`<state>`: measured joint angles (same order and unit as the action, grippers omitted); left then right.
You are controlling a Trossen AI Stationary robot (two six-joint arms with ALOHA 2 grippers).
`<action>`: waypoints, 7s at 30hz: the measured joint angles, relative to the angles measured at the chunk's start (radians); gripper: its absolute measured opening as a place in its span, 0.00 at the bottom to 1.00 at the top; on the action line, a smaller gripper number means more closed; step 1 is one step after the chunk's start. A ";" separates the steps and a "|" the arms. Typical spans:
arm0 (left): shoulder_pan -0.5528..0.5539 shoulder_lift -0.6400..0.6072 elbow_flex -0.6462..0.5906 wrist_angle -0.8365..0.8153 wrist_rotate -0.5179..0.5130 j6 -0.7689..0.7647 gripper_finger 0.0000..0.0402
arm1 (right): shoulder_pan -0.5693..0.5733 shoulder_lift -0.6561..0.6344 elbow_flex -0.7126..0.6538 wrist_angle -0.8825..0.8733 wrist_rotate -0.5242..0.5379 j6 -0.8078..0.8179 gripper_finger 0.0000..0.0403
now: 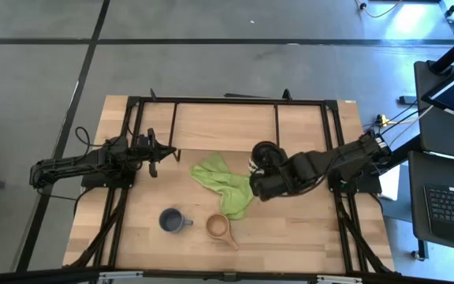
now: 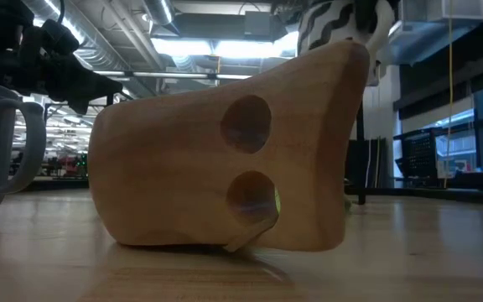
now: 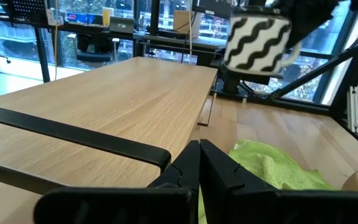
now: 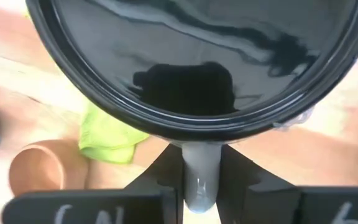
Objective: Stack small to large cups/mugs on shelf
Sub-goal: Put the black mug on the shelf, then put the blue mug on the shelf
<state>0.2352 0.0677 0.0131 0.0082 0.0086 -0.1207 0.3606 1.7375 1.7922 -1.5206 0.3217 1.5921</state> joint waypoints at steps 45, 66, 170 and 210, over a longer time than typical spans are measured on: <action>0.000 0.000 0.000 0.000 0.000 0.000 0.00 | -0.404 0.102 0.103 0.067 -0.016 -0.575 0.15; 0.000 0.000 0.000 0.000 0.000 0.000 0.00 | -0.396 0.121 0.103 0.076 0.047 -0.369 0.17; 0.000 0.000 0.000 0.000 0.000 0.000 0.00 | 0.114 0.128 -0.175 0.874 -0.053 -0.220 0.30; -0.467 0.700 0.932 -1.040 0.292 -0.187 0.00 | 0.026 0.125 0.072 0.514 0.216 -0.468 0.30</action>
<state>-0.2317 0.7675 0.9450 -1.0317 0.3005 -0.3077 0.3870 1.8629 1.8637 -1.0068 0.5377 1.1240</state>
